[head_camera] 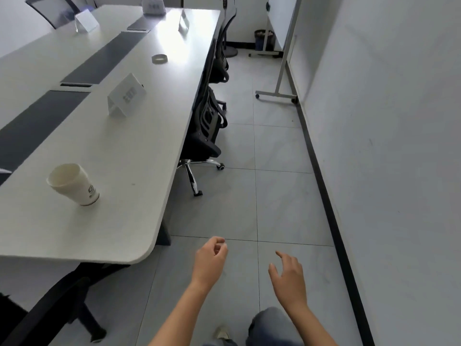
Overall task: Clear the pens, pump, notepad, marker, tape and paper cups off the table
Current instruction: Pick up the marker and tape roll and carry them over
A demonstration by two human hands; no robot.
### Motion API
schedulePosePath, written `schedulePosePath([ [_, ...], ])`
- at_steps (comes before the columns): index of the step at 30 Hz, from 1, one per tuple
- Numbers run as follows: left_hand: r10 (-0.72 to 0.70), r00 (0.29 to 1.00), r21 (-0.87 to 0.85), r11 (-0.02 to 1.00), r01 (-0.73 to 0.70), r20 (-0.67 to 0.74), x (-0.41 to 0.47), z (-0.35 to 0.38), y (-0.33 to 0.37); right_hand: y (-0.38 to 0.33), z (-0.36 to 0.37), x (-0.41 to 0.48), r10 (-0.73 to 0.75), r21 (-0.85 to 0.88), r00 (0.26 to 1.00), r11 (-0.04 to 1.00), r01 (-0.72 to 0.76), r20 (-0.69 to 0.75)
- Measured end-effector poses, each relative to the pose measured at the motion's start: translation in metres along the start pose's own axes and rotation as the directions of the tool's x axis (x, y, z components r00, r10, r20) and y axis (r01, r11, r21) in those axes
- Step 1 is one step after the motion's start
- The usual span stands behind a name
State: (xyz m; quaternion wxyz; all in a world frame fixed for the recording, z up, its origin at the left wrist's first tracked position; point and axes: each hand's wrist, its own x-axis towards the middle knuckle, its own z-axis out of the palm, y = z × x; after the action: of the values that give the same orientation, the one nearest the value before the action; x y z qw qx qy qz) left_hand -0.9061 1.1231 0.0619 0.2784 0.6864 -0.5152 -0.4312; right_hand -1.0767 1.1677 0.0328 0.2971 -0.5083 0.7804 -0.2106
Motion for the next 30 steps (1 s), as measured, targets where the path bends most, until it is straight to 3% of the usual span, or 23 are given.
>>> schedulePosePath([
  [3, -0.044, 0.999, 0.021, 0.999, 0.044, 0.021, 0.041, 0.012, 0.012, -0.006, -0.006, 0.054, -0.011, 0.008, 1.0, 1.0, 0.01, 0.022],
  [9, -0.087, 0.987, -0.001, 0.996, 0.087, -0.134, 0.15, 0.036, 0.067, -0.031, -0.033, 0.194, -0.159, -0.029, 0.985, 0.986, 0.161, 0.06],
  [15, -0.104, 0.984, -0.002, 0.995, 0.104, -0.144, 0.232, 0.079, 0.127, -0.057, -0.079, 0.329, -0.244, -0.033, 0.969, 0.969, 0.245, 0.04],
  [19, -0.152, 0.971, 0.007, 0.988, 0.156, -0.185, 0.268, 0.083, 0.145, -0.067, -0.074, 0.381, -0.214, -0.073, 0.961, 0.97, 0.23, 0.178],
  [26, -0.369, 0.806, -0.177, 0.929, 0.324, -0.462, 0.354, 0.03, 0.127, -0.119, -0.048, 0.482, -0.28, -0.119, 0.916, 0.938, 0.325, 0.288],
  [30, -0.437, 0.713, -0.288, 0.899, 0.329, -0.549, 0.435, -0.004, 0.127, -0.162, -0.032, 0.549, -0.295, -0.167, 0.908, 0.92, 0.354, 0.298],
])
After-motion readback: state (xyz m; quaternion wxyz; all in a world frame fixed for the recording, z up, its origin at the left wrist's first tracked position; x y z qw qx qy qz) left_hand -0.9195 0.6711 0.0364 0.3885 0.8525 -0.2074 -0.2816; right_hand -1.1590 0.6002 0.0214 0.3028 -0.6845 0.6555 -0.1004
